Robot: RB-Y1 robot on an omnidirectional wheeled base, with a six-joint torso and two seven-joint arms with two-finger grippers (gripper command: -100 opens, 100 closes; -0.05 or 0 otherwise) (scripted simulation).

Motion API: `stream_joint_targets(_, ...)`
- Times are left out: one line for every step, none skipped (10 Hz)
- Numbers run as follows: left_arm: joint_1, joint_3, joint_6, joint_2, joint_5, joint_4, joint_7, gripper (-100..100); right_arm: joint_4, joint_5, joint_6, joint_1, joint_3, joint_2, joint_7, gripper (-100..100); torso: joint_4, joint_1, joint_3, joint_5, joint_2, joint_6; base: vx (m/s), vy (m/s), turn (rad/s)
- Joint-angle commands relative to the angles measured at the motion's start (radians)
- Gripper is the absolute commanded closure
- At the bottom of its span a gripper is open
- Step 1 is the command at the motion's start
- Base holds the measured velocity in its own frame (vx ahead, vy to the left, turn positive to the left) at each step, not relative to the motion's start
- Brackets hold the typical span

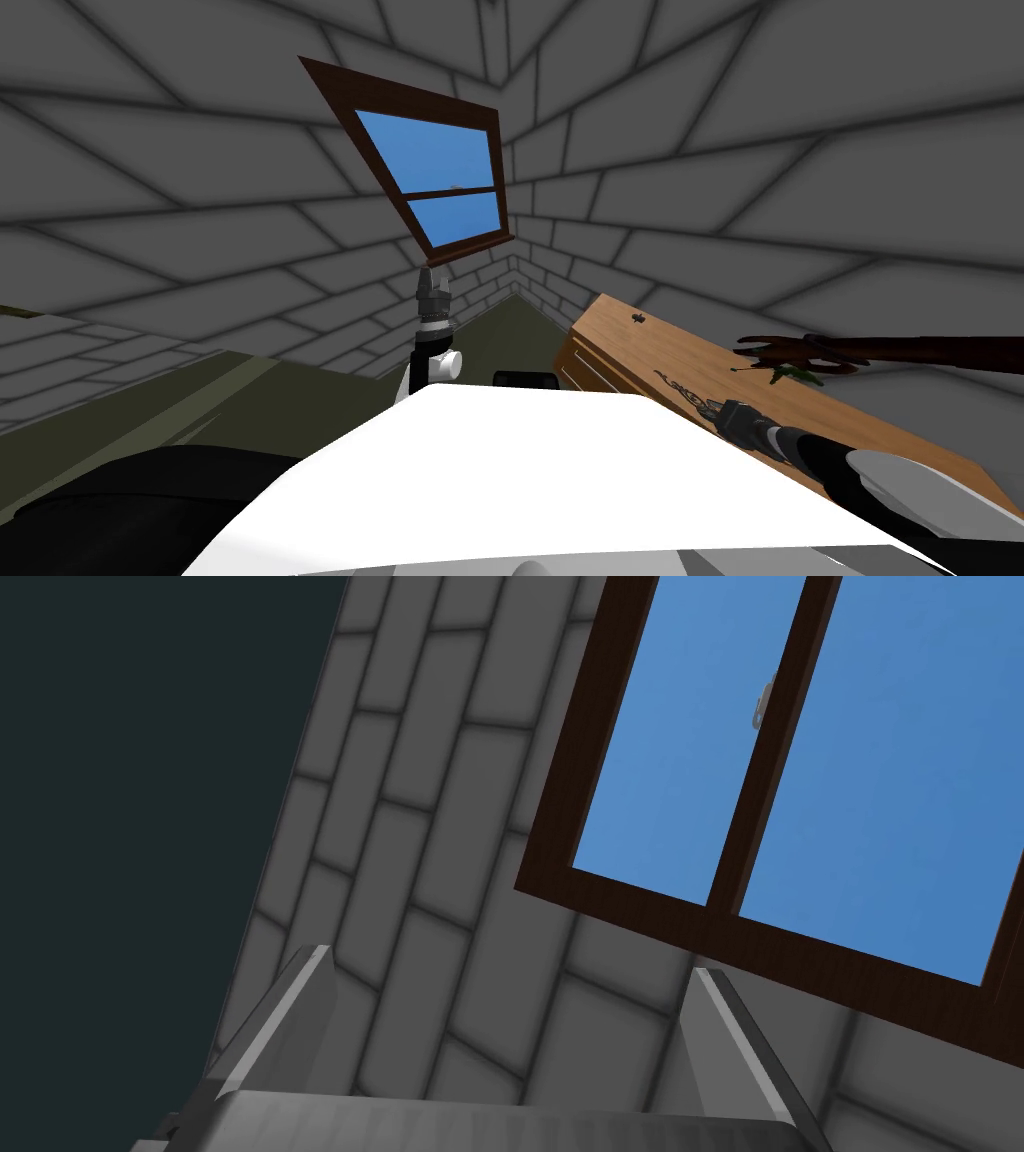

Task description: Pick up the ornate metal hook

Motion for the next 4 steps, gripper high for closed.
stream_joint_targets(0.000,0.000,0.000,0.000,0.000,0.000,0.000,0,0.000,0.000,0.000,0.000,0.000,0.000,0.000,0,0.000,0.000,0.000,0.000,0.000,0.000,0.000,0.000,0.000)
stream_joint_targets(0.000,0.000,0.000,0.000,0.000,0.000,0.000,0,-0.027,0.000,-0.031,0.012,-0.027,-0.028,-0.017,100,0.000,0.000,0.000,0.000,0.000,0.000,-0.027,0.040,-0.107)
stream_joint_targets(0.000,0.000,0.000,0.000,0.000,0.000,0.000,0,-0.015,-0.006,-0.015,0.011,-0.019,-0.015,-0.001,100,0.000,0.002,0.001,0.001,0.002,0.001,-0.018,0.024,-0.037)
stream_joint_targets(0.000,0.000,0.000,0.000,0.000,0.000,0.000,0,-0.017,-0.006,-0.019,0.013,-0.023,-0.017,0.000,0,0.000,0.001,0.001,0.000,0.002,0.001,0.000,0.000,0.000)
